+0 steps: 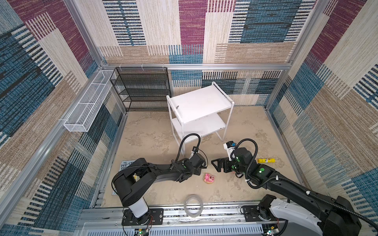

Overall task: Place and organize the plastic toys onto the shelf
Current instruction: 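Close the left gripper on the pink toy truck and lift it, then bring the held pink truck toward the right gripper and grasp it with the right gripper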

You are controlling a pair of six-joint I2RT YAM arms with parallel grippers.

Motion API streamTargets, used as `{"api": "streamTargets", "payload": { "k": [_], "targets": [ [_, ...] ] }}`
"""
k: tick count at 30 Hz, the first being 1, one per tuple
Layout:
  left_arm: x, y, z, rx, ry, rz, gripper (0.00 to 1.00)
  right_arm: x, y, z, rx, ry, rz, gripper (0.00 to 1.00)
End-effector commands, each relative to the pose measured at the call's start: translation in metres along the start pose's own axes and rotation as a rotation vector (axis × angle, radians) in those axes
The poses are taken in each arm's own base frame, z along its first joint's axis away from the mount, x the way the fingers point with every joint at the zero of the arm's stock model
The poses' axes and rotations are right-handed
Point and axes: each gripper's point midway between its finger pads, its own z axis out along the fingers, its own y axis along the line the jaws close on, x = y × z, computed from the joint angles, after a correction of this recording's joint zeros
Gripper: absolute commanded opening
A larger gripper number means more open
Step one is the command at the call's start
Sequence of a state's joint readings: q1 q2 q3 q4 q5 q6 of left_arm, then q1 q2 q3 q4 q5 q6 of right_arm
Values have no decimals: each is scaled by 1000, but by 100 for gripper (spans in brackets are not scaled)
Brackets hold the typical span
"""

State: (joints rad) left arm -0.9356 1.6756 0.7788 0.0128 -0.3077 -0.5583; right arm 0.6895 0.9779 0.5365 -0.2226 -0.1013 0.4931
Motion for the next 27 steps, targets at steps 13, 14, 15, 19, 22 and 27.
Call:
{"api": "streamTargets", "payload": {
  "k": [13,14,15,19,22,27],
  "targets": [
    [1,-12,-18,137,-2,73,20,-7,18,4,-86,-5,0,100],
    [5,-18,-25,184,3,86,19,-7,20,5,-98,2,6,100],
    [7,-20,-31,213,3,93,19,-6,22,7,-107,7,12,100],
    [18,-36,-59,374,-4,138,19,-1,30,16,-158,44,52,100],
    [24,-49,-79,494,-36,199,19,6,40,25,-221,97,80,100],
    [21,-51,-101,525,-140,269,21,14,55,37,-319,156,129,98]
  ]
}}
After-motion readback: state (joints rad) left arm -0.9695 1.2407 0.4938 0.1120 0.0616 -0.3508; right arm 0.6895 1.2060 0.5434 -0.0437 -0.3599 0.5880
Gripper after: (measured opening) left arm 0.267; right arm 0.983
